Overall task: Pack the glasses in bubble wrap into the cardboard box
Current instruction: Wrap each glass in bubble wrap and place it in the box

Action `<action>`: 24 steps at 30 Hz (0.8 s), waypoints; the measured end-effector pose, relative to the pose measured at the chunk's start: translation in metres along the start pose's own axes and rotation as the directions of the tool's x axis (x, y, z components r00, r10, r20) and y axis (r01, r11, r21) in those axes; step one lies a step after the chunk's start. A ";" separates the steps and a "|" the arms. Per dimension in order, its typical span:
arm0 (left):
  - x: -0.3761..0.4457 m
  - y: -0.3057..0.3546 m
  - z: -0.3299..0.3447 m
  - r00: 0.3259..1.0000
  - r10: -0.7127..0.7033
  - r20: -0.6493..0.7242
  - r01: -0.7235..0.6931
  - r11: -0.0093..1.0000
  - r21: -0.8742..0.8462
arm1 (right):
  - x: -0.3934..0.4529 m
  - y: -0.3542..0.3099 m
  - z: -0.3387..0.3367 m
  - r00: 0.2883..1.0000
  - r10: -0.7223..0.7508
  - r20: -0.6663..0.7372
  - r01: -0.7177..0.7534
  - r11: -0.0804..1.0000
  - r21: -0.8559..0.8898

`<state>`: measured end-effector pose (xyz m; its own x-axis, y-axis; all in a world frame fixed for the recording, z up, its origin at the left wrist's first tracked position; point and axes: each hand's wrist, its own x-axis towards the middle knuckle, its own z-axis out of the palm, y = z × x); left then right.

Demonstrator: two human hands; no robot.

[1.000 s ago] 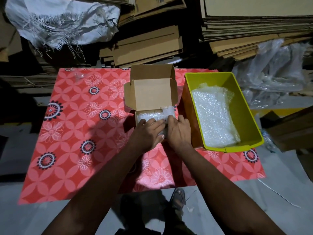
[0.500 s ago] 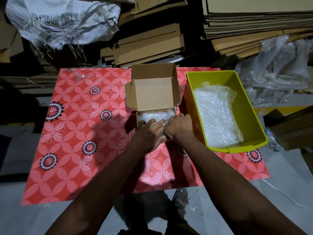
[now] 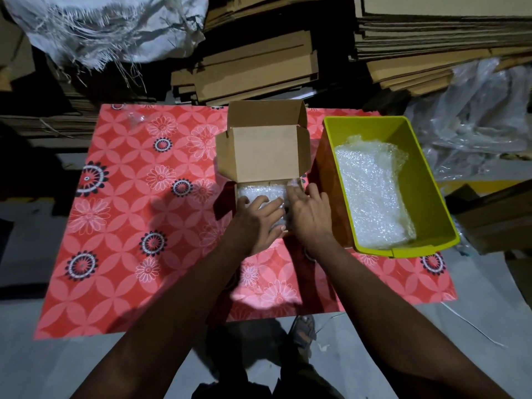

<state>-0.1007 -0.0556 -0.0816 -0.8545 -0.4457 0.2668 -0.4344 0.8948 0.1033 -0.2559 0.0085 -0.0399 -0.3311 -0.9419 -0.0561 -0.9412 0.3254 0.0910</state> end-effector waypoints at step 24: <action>-0.001 -0.001 -0.001 1.000 -0.013 0.010 0.013 1.000 -0.014 | -0.050 0.008 0.001 0.986 -0.007 0.166 -0.015 0.991 0.133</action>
<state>-0.0992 -0.0555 -0.0812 -0.8519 -0.4572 0.2554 -0.4412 0.8893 0.1203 -0.2472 0.0582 -0.0374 -0.3310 -0.9174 -0.2210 -0.9367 0.3477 -0.0408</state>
